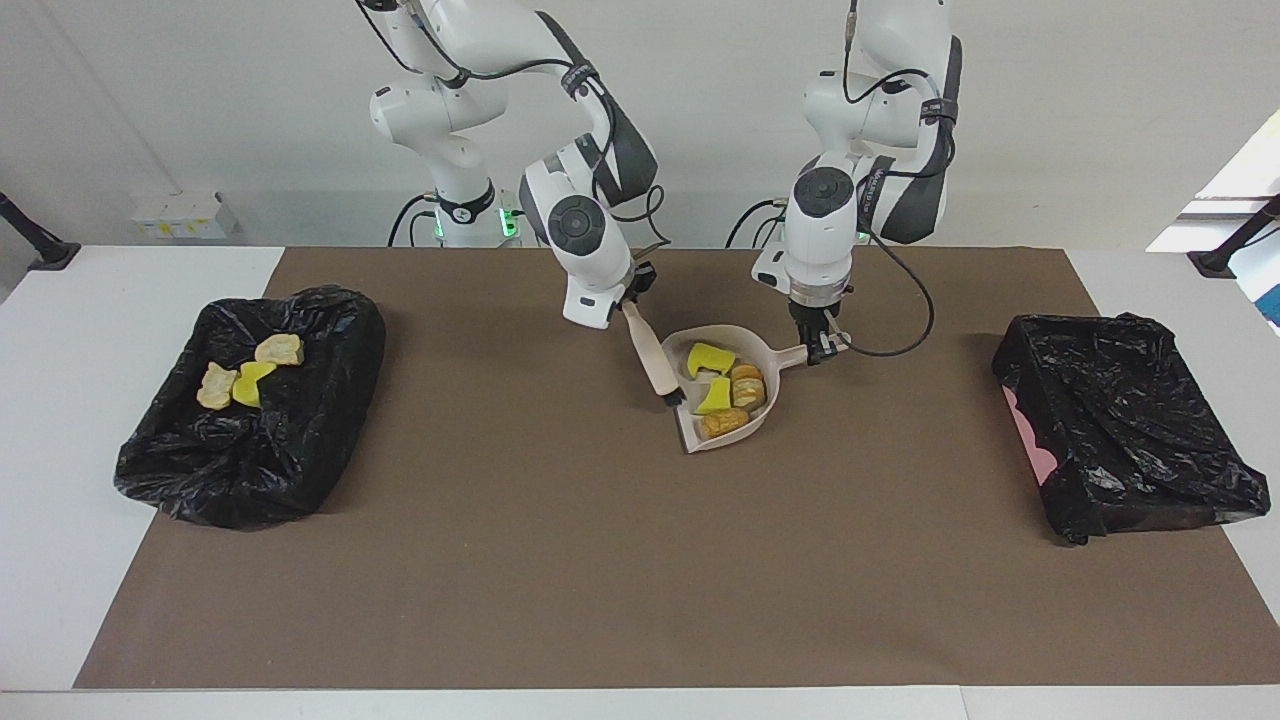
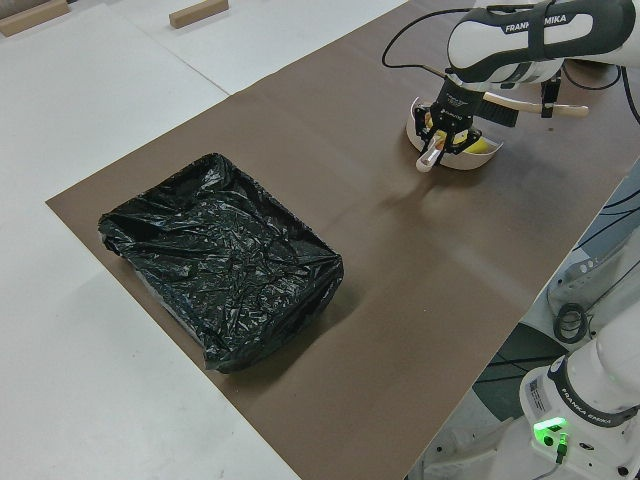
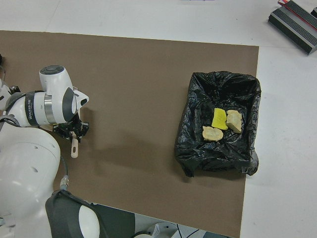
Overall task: Sweep and dump trash in bin
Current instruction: 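Carry the loaded dustpan with the left gripper to the nearer bin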
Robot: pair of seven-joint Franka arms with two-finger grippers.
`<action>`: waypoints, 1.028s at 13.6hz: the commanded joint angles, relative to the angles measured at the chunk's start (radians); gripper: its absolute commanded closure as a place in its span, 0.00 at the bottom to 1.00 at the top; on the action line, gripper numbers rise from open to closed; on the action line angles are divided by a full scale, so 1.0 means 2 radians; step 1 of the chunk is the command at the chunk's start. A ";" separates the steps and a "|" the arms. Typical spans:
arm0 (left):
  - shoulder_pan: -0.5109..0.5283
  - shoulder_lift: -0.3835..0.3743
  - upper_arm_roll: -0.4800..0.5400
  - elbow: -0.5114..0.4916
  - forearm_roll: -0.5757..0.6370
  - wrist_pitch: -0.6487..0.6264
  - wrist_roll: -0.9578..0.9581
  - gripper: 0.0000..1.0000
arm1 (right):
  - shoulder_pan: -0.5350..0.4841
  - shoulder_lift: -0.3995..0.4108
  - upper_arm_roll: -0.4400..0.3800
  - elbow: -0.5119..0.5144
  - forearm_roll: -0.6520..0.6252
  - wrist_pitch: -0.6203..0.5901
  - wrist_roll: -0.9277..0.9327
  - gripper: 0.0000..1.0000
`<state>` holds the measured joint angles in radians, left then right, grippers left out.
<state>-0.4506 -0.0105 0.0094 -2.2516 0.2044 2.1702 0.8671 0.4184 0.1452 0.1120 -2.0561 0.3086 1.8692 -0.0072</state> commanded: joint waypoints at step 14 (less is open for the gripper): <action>0.373 -0.067 0.005 0.155 -0.054 -0.126 0.386 1.00 | 0.181 0.019 0.008 0.001 -0.033 0.076 0.387 1.00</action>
<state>0.2099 -0.1381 0.0316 -1.9815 0.1442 1.9540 1.5989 0.7758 0.1638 0.1261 -2.0564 0.2511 1.9861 0.7338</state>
